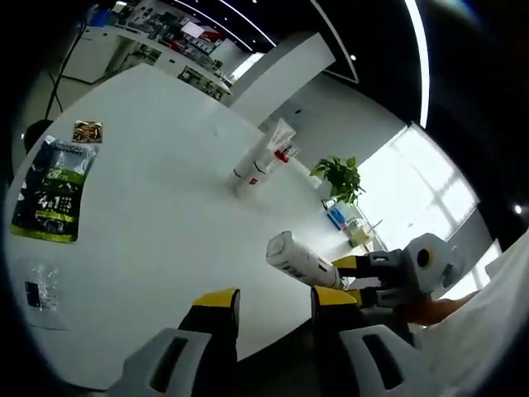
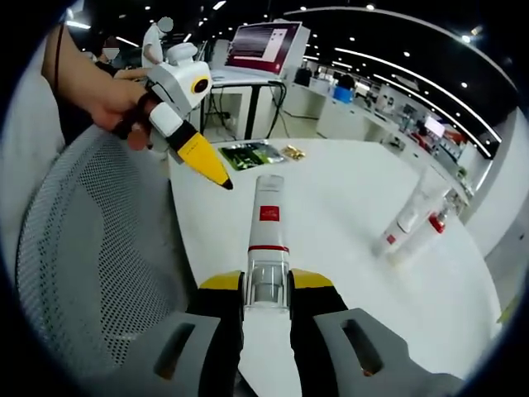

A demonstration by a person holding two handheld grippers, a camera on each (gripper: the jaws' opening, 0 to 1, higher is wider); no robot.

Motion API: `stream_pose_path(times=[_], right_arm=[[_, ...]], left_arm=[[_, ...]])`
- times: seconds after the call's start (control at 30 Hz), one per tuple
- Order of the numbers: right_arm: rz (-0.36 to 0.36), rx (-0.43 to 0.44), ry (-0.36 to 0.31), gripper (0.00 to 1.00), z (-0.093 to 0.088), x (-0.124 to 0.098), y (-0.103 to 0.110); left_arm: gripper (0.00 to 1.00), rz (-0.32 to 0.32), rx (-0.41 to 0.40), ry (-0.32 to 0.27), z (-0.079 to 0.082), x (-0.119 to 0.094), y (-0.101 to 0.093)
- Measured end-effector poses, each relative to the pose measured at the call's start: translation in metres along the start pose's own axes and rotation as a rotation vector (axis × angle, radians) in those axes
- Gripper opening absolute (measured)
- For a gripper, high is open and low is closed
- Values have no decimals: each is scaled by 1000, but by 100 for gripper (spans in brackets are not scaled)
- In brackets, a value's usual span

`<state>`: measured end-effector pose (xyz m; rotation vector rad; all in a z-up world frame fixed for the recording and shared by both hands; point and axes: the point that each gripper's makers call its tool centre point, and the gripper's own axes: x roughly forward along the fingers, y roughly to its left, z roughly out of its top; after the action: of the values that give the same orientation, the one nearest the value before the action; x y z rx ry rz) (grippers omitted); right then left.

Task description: Arrange the skincare products in the storage area until every visible bottle or jar stands upright without overlapping.

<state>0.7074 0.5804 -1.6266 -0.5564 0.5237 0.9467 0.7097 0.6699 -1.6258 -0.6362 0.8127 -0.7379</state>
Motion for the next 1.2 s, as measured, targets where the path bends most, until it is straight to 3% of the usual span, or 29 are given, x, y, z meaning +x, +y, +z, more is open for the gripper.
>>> stream_pose_path(times=[1.2], right_arm=[[5,-18,-7,17,2,-1,2]], left_arm=[[41,2,-26,-28,5,-1,1]])
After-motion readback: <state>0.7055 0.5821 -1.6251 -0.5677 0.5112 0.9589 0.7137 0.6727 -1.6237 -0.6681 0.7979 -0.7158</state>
